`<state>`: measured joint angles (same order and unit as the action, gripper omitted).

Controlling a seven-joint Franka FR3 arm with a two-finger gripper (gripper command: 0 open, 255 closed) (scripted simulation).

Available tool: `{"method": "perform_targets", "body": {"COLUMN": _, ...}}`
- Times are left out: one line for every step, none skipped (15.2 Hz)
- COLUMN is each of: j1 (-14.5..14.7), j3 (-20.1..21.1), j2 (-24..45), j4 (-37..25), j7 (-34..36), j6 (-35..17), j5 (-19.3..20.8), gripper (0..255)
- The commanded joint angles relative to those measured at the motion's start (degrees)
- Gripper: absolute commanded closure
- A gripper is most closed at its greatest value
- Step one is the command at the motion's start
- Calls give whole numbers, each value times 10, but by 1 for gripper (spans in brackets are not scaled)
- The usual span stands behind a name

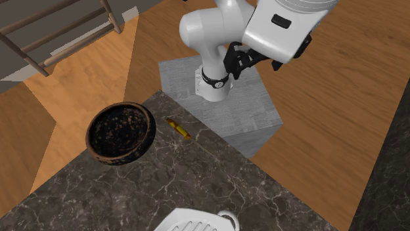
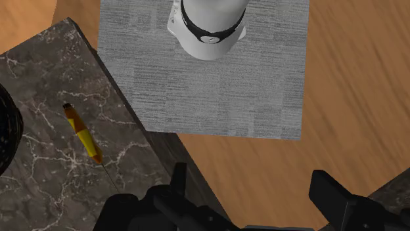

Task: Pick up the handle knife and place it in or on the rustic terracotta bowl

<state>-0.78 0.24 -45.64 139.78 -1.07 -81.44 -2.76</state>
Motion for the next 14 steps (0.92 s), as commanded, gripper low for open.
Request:
{"method": "perform_targets", "body": {"j1": 0, "j3": 0, "j2": 0, "j4": 0, "j7": 0, "j6": 0, "j5": 0, "gripper": 0}}
{"method": "perform_targets", "body": {"j1": 0, "j3": -7, "j2": -6, "j4": 18, "j7": -17, "j6": -15, "j5": 13, "gripper": 0}}
{"method": "perform_targets", "body": {"j1": -1, "j3": -14, "j2": -11, "j4": 35, "j7": -34, "j6": -31, "j5": 26, "gripper": 0}}
{"method": "perform_targets", "body": {"j1": -2, "j3": -21, "j2": -15, "j4": 52, "j7": -50, "j6": -47, "j5": 39, "gripper": 0}}
{"method": "perform_targets", "body": {"j1": -4, "j3": -29, "j2": -19, "j4": 68, "j7": -66, "j6": -64, "j5": 52, "gripper": 0}}
{"method": "perform_targets", "body": {"j1": -5, "j3": -37, "j2": -21, "j4": 83, "j7": -82, "j6": -82, "j5": 66, "gripper": 0}}
{"method": "perform_targets", "body": {"j1": -7, "j3": -45, "j2": -22, "j4": 98, "j7": -98, "j6": -100, "j5": 80, "gripper": 0}}
{"method": "perform_targets", "body": {"j1": -10, "j3": -54, "j2": -23, "j4": 113, "j7": -114, "j6": -119, "j5": 94, "gripper": 0}}
{"method": "perform_targets", "body": {"j1": -12, "j3": -63, "j2": -22, "j4": 126, "j7": -130, "j6": -138, "j5": 108, "gripper": 0}}
{"method": "perform_targets", "body": {"j1": -16, "j3": -72, "j2": -20, "j4": 139, "j7": -145, "j6": -159, "j5": 122, "gripper": 0}}
{"method": "perform_targets", "body": {"j1": -19, "j3": -82, "j2": -16, "j4": 150, "j7": -160, "j6": -180, "j5": 137, "gripper": 0}}
{"method": "perform_targets", "body": {"j1": -23, "j3": -92, "j2": -11, "j4": 161, "j7": -175, "j6": -202, "j5": 152, "gripper": 0}}
{"method": "perform_targets", "body": {"j1": -26, "j3": -102, "j2": -5, "j4": 171, "j7": -189, "j6": -225, "j5": 166, "gripper": 0}}
{"method": "perform_targets", "body": {"j1": -31, "j3": -113, "j2": 3, "j4": 180, "j7": -204, "j6": -248, "j5": 181, "gripper": 0}}
